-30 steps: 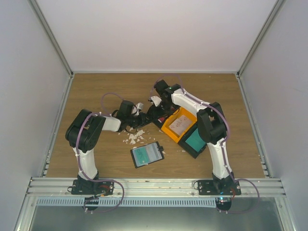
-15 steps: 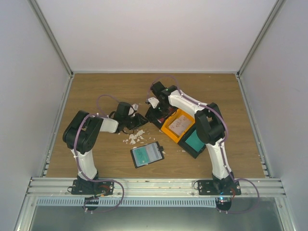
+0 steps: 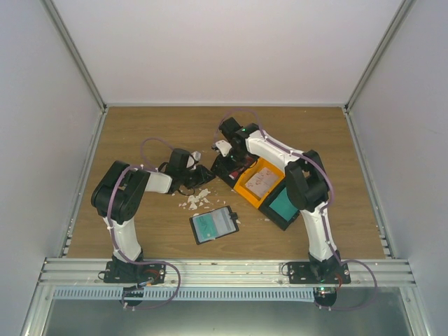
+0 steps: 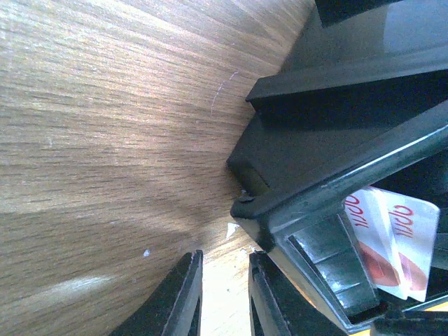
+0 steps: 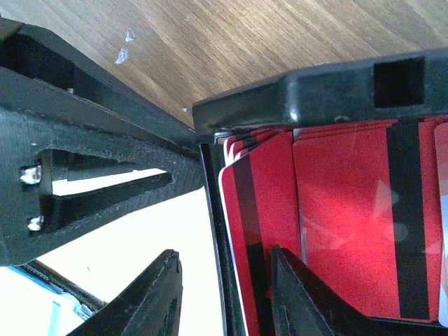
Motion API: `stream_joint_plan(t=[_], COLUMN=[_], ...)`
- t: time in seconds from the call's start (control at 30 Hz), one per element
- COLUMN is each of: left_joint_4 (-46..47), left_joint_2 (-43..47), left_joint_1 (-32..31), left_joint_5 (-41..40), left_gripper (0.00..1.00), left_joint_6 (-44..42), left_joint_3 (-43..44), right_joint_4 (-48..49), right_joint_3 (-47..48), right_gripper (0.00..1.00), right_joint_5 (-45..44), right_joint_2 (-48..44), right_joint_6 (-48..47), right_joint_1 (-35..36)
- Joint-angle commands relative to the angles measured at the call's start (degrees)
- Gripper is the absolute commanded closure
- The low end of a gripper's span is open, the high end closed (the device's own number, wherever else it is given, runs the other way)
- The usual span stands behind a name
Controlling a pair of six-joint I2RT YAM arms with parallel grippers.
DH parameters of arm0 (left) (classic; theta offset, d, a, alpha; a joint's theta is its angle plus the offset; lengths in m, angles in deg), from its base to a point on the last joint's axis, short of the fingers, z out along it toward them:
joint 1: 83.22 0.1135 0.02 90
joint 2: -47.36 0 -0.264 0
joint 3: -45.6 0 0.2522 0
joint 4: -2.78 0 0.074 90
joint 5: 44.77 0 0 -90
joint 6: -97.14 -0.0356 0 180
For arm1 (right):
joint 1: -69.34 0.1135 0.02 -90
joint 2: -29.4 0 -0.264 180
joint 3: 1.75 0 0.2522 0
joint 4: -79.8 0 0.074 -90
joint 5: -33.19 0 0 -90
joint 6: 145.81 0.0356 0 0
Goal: Put the credit cards into the card holder
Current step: Pick up the credit card from the storage box.
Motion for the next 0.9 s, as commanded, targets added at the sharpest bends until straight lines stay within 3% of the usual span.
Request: stream_joint_plan(t=[0.0, 0.2, 0.4, 0.87], left_joint_4=[1.4, 1.46, 1.48, 1.74], left_joint_2=[1.18, 0.92, 0.72, 0.37], left_joint_1=[0.31, 0.3, 0.37, 0.36], left_joint_5=[-0.85, -0.66, -0.49, -0.01], left_gripper=[0.77, 0.77, 0.77, 0.77], left_joint_6=[-0.04, -0.15, -0.28, -0.19], left_joint_3=[-1.2, -1.31, -1.31, -1.39], right_joint_4=[-1.1, -0.91, -0.89, -1.02], right_joint_3=[1.24, 0.93, 1.06, 1.07], right_gripper=[0.64, 0.64, 0.72, 0.75], right_joint_5=[1.56, 0.95, -0.49, -0.59], right_joint_2=[-2.7, -2.69, -2.69, -3.86], right_joint_6=[0.66, 1.1, 1.87, 2.23], right_joint_1=[0.72, 0.73, 0.75, 0.73])
